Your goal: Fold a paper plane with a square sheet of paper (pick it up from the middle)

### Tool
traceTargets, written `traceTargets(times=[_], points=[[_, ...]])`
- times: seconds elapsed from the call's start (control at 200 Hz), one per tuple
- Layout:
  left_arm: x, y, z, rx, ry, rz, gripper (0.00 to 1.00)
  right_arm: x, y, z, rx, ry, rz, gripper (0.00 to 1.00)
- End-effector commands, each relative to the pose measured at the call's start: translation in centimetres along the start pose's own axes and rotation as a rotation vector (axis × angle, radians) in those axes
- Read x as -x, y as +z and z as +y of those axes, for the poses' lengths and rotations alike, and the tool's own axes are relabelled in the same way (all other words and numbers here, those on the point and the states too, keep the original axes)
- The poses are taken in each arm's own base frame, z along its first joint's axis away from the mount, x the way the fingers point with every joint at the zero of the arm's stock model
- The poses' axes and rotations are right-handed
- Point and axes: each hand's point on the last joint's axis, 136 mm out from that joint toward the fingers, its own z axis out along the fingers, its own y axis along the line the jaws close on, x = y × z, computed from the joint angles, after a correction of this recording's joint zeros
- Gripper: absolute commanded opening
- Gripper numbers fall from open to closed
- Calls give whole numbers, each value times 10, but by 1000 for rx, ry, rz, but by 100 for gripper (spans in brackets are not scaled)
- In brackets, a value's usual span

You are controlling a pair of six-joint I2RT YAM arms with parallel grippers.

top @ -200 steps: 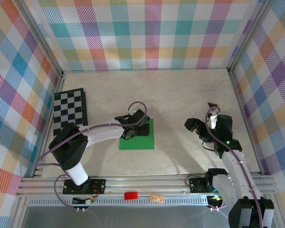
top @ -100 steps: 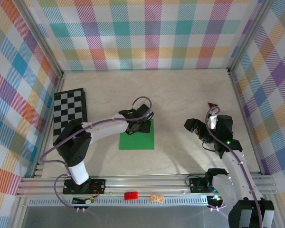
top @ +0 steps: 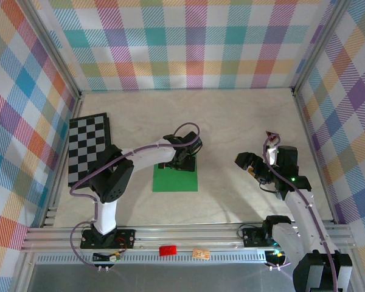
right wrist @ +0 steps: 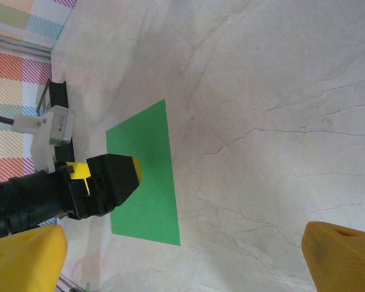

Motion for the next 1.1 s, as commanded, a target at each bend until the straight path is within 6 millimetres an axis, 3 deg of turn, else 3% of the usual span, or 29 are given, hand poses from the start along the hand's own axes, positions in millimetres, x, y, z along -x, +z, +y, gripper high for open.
traceTargets(times=[0.0,0.56,1.095], points=[[-9,-1,5,-37,-85,42,99,-1,-3,9,37,-1,12,99],[-1,8,-4,-46,-65,37,99,-11,12,27,144,-16,154,99],[-27,37,13,-2,-89,119,97,-17,19,16,98,-4,169,99]])
